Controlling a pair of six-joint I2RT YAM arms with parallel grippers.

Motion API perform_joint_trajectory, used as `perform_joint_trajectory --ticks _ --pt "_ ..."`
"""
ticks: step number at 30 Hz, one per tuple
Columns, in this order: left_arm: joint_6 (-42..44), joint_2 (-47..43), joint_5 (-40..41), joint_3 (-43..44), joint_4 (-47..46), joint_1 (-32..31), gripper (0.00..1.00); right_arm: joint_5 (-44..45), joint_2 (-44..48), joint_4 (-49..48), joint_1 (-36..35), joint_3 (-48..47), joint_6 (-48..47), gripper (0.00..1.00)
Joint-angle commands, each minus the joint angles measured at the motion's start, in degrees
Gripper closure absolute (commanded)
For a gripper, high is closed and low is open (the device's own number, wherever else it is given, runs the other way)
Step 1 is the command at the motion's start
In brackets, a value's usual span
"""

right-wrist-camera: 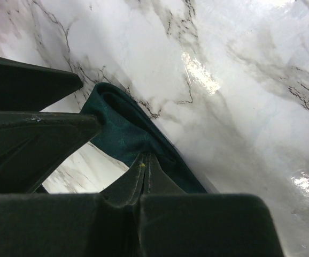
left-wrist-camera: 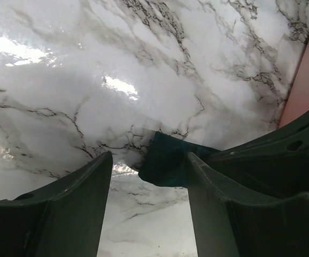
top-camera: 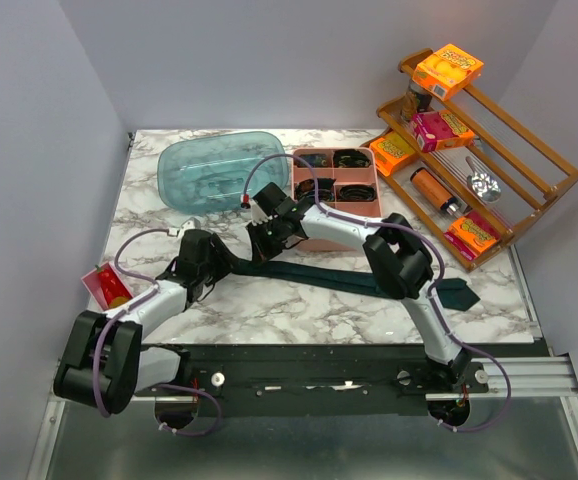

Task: Roll the ties
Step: Roll the tie at the center of the board.

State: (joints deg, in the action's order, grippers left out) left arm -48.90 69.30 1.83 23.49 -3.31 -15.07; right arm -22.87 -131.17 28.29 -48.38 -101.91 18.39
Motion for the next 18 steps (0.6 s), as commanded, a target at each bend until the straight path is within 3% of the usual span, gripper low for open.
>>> perform_joint_trajectory --ticks 1,8,18 --pt "-0.6 1.1 -1.7 -2.1 -7.2 0.3 0.37 3.4 1.0 0.1 -0.4 2.0 -0.6 0.96" --pt "-0.3 4.3 -5.8 -4.5 -14.1 0.3 0.48 3.5 0.9 -0.3 -0.5 2.3 -0.3 0.96" --pt "0.5 7.3 -6.6 -4.9 -17.8 0.3 0.76 1.8 0.9 -0.7 -0.3 2.4 -0.7 0.96"
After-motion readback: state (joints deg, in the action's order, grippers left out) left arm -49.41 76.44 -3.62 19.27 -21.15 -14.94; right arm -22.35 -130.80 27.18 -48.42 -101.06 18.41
